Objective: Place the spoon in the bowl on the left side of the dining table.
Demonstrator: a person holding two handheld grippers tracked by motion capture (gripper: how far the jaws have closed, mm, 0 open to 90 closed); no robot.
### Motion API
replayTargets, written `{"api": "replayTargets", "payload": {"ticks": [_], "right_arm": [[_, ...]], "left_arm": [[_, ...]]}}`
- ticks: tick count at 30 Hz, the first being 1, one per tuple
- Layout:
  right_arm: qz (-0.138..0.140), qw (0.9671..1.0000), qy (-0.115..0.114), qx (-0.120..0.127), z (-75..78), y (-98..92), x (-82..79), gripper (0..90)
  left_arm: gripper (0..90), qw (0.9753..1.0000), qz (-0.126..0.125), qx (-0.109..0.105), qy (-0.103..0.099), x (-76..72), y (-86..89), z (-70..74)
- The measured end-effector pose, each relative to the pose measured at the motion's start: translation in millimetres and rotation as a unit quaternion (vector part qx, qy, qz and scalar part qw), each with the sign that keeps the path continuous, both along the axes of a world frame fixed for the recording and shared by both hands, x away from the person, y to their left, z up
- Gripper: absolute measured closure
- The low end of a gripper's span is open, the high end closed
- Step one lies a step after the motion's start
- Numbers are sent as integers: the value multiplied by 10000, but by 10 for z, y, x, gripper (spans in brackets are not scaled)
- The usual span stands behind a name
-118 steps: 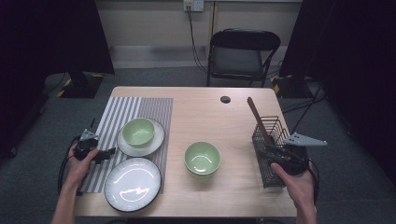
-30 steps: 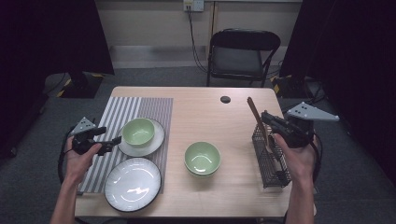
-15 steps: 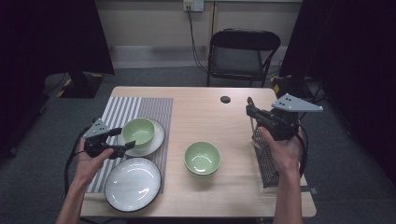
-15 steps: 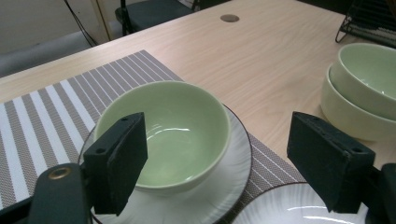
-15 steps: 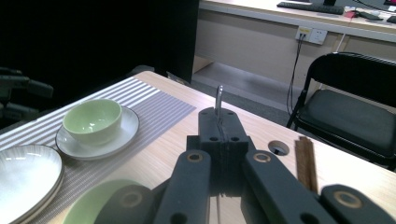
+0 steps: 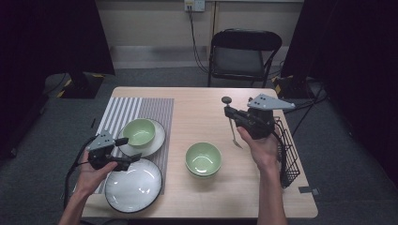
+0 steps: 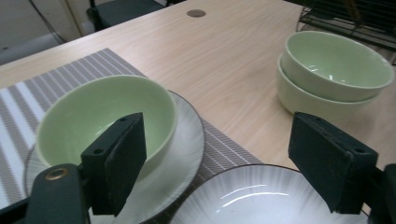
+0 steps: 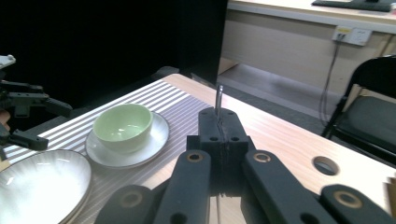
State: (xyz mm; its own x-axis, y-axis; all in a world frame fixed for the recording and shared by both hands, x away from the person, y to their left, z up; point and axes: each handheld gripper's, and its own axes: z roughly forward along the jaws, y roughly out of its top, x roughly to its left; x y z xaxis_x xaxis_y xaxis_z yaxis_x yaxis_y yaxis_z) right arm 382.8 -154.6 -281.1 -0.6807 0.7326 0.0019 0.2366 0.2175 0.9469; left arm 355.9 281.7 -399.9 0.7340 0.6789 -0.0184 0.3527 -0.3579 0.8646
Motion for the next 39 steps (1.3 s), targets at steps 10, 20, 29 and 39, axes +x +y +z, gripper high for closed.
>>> {"api": "replayTargets", "payload": {"ticks": [10, 20, 29, 39], "right_arm": [[374, 9992, 107, 119, -92, 350, 82, 900], [793, 9965, 122, 238, -170, 721, 68, 900], [1024, 9941, 89, 340, -101, 932, 96, 900], [1250, 9916, 110, 312, -116, 1127, 76, 900]], "left_arm": [[188, 9999, -154, 39, 48, -112, -84, -15], [194, 9997, -170, 45, -181, -278, -189, 22], [188, 9996, -254, -76, -26, -95, -308, -14], [267, 9975, -673, -235, -26, 29, -493, 44]]}}
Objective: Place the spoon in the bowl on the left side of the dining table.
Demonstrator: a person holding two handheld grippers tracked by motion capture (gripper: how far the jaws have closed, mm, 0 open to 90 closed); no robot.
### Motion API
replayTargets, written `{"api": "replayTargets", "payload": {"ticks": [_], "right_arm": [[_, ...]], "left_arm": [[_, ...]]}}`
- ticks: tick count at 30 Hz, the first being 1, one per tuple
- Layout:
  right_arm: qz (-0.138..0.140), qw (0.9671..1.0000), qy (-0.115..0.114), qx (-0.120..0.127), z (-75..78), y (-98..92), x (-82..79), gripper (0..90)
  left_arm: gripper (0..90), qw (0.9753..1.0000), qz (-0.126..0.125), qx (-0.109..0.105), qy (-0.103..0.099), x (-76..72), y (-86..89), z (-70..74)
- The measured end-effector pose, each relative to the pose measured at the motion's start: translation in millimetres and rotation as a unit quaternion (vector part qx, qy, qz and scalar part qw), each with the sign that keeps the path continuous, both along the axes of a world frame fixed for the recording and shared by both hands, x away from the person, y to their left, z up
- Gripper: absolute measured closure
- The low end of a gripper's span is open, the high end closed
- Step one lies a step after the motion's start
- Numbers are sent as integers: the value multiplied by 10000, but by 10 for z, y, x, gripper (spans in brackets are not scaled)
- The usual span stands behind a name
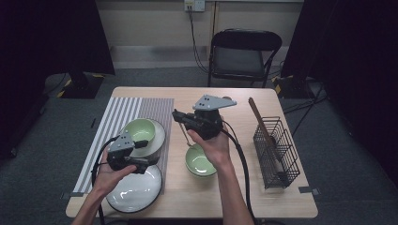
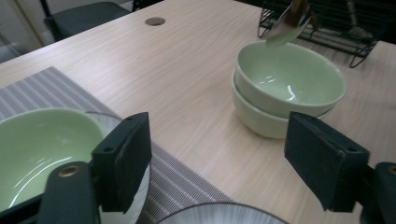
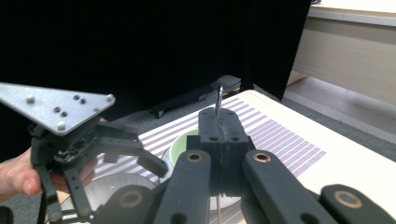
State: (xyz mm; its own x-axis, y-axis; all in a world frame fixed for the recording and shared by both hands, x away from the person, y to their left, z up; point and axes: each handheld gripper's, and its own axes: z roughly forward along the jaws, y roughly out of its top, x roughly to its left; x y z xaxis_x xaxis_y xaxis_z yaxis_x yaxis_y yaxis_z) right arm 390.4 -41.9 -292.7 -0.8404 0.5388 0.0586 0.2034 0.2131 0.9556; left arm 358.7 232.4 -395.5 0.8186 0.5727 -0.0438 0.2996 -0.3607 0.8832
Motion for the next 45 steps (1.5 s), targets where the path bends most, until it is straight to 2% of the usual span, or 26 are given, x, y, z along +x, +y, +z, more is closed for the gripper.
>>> {"api": "replayTargets", "payload": {"ticks": [3, 7, 10, 11, 13, 14, 18, 19, 21, 23, 28, 30, 32, 34, 36, 38, 39, 40, 45], "right_arm": [[82, 10000, 5, -38, -31, 58, -16, 900], [169, 9998, 28, -80, -40, 141, -10, 900], [228, 9997, 22, -108, -22, 197, -1, 900], [241, 9996, 24, -111, -11, 213, 2, 900], [273, 9996, 35, -70, 10, 236, 7, 900], [295, 9995, 27, -53, 20, 244, 8, 900], [334, 9994, 18, -9, 47, 281, 3, 900], [349, 9994, 10, -13, 49, 294, -2, 900], [383, 9993, 12, -2, 47, 316, -13, 900], [409, 9992, 5, 10, 39, 333, -28, 900], [444, 9990, 21, 40, 24, 363, -34, 900], [507, 9987, 29, 65, 10, 377, -33, 900], [526, 9986, 37, 53, -14, 394, -27, 900], [534, 9985, 79, 70, -51, 400, -5, 900], [536, 9984, 119, 105, -89, 402, 14, 900], [560, 9982, 171, 120, -124, 406, 35, 900], [556, 9982, 190, 105, -139, 411, 42, 900], [571, 9981, 217, 89, -150, 415, 46, 900], [581, 9980, 217, 90, -160, 427, 45, 900]], "left_arm": [[278, 9999, -16, 101, -62, 19, -67, 37], [285, 9998, -143, 64, -94, 55, -146, 95], [288, 9997, -153, -39, -165, 85, -206, 178], [289, 9996, -46, -124, -239, 90, -220, 213], [339, 9989, -221, -340, -229, 108, -233, 278], [338, 9986, -229, -403, -249, 116, -245, 306], [352, 9974, -414, -506, -315, 155, -317, 370], [357, 9969, -452, -542, -335, 165, -332, 374], [392, 9953, -532, -750, -310, 188, -359, 353], [428, 9950, -607, -716, -326, 214, -374, 331], [522, 9927, -740, -907, -289, 248, -395, 296], [584, 9916, -709, -1038, -315, 255, -375, 279], [630, 9927, -631, -954, -395, 255, -356, 278], [670, 9914, -671, -1063, -351, 255, -318, 282], [675, 9917, -632, -1050, -381, 260, -282, 293], [678, 9897, -667, -1217, -364, 251, -255, 307], [689, 9887, -673, -1272, -417, 244, -241, 317], [711, 9894, -611, -1223, -488, 236, -226, 331], [784, 9884, -628, -1328, -381, 263, -195, 322]]}}
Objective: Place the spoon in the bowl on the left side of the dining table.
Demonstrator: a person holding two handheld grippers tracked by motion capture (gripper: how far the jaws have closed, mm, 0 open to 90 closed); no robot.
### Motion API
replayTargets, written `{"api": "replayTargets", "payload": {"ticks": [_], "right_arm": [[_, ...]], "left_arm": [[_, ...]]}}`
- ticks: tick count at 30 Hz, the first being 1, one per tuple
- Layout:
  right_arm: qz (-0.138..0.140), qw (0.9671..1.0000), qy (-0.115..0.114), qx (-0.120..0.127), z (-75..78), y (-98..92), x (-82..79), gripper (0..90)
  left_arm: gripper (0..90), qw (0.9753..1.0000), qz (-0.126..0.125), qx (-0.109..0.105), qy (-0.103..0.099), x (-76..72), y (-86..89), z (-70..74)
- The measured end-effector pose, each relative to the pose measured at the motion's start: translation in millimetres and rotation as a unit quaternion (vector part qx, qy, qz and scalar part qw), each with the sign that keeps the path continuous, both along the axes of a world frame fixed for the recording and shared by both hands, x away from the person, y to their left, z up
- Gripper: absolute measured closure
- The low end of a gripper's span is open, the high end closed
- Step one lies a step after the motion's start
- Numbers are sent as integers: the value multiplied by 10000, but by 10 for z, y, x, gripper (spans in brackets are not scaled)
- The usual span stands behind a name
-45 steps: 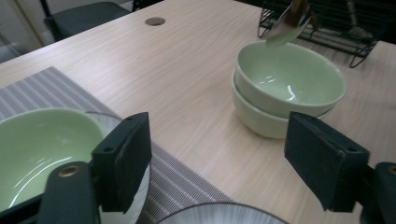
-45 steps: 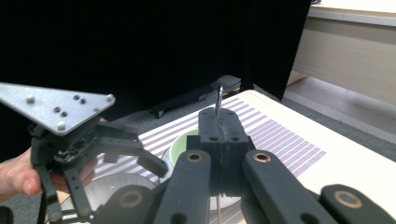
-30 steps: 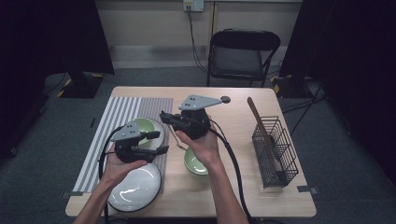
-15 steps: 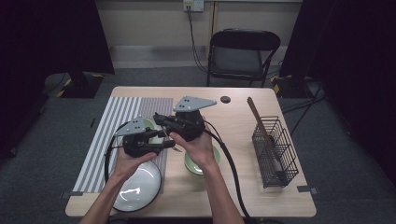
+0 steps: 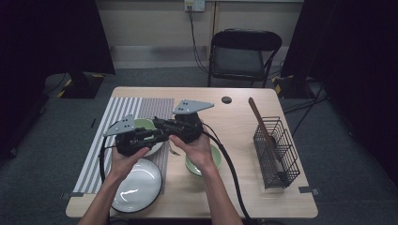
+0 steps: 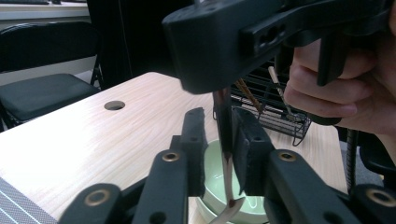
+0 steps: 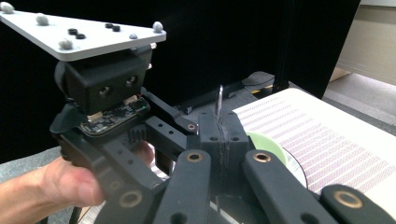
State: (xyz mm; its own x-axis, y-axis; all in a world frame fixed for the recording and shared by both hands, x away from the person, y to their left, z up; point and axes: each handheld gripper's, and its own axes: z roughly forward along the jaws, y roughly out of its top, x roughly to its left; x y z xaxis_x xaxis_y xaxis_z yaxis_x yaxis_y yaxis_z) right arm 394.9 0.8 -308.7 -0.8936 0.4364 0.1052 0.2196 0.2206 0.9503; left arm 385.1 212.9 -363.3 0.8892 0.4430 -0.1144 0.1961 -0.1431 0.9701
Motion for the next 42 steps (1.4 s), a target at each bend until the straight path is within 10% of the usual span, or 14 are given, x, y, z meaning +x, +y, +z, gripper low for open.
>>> {"api": "replayTargets", "payload": {"ticks": [15, 42], "right_arm": [[141, 9999, -25, -42, -30, -28, 18, 864], [-273, 9993, 51, -235, -194, -247, 129, 327]], "left_arm": [[875, 9999, -10, 146, -42, 13, 32, -34], [894, 9992, 365, 141, 47, 147, 334, -76]]}}
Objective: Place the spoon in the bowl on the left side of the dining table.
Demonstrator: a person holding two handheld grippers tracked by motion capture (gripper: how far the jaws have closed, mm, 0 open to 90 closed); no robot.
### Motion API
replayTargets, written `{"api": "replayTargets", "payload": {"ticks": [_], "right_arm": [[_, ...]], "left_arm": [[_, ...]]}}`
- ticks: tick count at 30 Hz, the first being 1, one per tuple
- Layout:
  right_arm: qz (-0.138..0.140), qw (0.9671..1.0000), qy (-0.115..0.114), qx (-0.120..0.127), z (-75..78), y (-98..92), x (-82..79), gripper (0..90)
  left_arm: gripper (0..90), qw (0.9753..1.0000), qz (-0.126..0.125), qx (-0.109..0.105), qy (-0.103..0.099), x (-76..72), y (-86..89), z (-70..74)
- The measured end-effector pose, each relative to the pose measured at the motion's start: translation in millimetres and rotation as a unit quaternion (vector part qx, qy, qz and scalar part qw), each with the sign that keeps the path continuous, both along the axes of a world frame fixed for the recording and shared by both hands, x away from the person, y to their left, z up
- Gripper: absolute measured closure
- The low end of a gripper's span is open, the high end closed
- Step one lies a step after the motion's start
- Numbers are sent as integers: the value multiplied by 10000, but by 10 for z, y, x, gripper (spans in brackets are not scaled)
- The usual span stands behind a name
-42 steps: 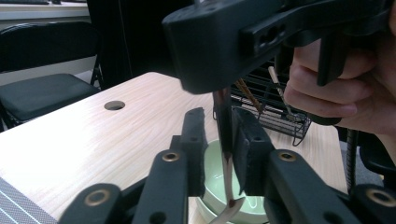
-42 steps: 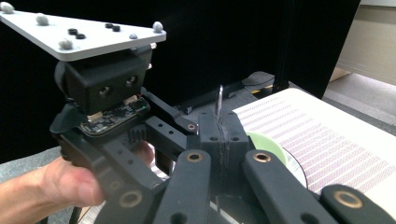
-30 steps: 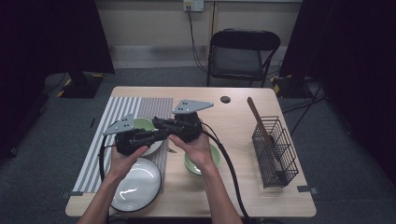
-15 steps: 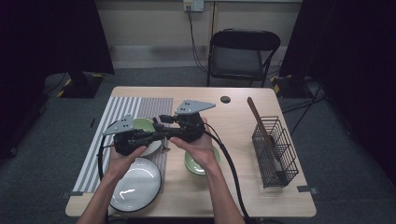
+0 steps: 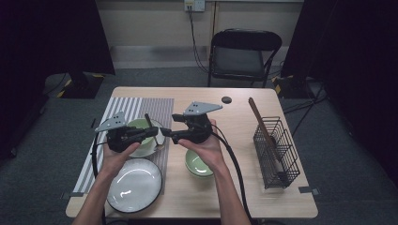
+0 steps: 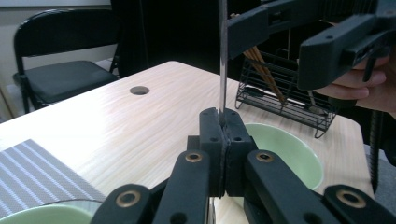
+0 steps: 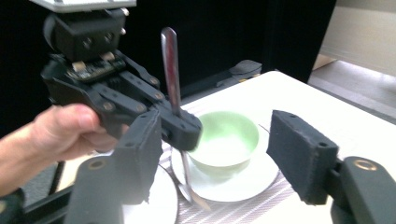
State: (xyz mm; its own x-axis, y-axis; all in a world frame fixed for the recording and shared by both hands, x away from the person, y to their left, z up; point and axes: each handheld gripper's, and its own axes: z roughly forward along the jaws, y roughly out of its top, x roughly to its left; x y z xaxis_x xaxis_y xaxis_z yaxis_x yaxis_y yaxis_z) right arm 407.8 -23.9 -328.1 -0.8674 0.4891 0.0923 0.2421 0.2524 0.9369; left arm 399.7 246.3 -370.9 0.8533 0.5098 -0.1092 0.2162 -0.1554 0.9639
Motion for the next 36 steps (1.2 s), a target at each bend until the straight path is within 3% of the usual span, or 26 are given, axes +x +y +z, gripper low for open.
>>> {"api": "replayTargets", "payload": {"ticks": [12, 24, 25, 30, 36], "right_arm": [[-390, 9989, 65, -271, -127, -203, 65, 292], [-725, 9964, 349, -279, -292, -461, 157, 280], [-757, 9960, 378, -288, -307, -487, 165, 280], [-1014, 9933, 414, -363, -392, -620, 182, 280], [-1271, 9897, 564, -348, -511, -798, 207, 294]], "left_arm": [[894, 9998, 196, -41, -81, 39, 204, 48], [895, 9992, 386, -127, -26, 90, 402, 46], [895, 9991, 420, -43, -38, 93, 419, 48], [895, 9989, 451, -83, -80, 114, 470, 32], [896, 9984, 546, 119, -48, 168, 486, -32]]}}
